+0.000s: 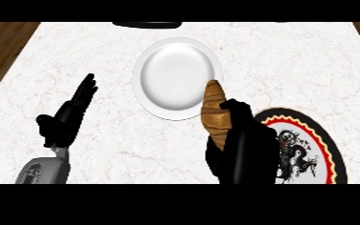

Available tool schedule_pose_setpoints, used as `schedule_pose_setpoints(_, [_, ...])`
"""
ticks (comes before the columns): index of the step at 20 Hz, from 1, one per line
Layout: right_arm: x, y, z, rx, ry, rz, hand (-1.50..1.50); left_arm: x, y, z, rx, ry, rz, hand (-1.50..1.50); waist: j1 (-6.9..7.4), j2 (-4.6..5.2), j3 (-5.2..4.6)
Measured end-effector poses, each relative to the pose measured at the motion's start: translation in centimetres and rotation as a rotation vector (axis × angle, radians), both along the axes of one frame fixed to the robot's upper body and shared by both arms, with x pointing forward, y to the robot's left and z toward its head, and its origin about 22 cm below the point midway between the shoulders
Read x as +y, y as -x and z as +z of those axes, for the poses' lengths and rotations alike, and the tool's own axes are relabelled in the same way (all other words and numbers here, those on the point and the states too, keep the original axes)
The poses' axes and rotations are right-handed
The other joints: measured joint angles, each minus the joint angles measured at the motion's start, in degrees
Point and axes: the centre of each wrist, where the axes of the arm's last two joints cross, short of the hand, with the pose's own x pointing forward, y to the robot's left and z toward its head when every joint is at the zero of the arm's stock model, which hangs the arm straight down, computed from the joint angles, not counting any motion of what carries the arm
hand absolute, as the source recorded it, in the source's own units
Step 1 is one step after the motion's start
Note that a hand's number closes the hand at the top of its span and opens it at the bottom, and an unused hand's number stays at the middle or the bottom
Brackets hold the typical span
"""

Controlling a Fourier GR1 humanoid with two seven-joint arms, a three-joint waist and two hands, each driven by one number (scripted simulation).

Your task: Pick the croissant from the plate and place it in the plate

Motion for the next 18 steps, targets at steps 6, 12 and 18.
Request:
schedule_pose_setpoints(6, [1.4,-6.3,0.9,0.038,-0.032,-0.008,1.5,-0.6,-0.5,0.1,-0.002,0.003,-0.012,0.0,0.85,0.0,0.02])
schedule_pose_setpoints(12, [1.1,-10.6,1.6,0.011,-0.125,-0.071,-1.5,-0.7,-0.7,0.1,-0.003,-0.004,-0.021,0.0,1.27,0.03,0.09])
schedule_pose_setpoints(18, [0.5,-13.7,0.8,0.044,-0.201,-0.125,-1.5,-1.6,-0.9,0.0,-0.006,0.009,-0.033,0.0,1.72,0.08,0.12])
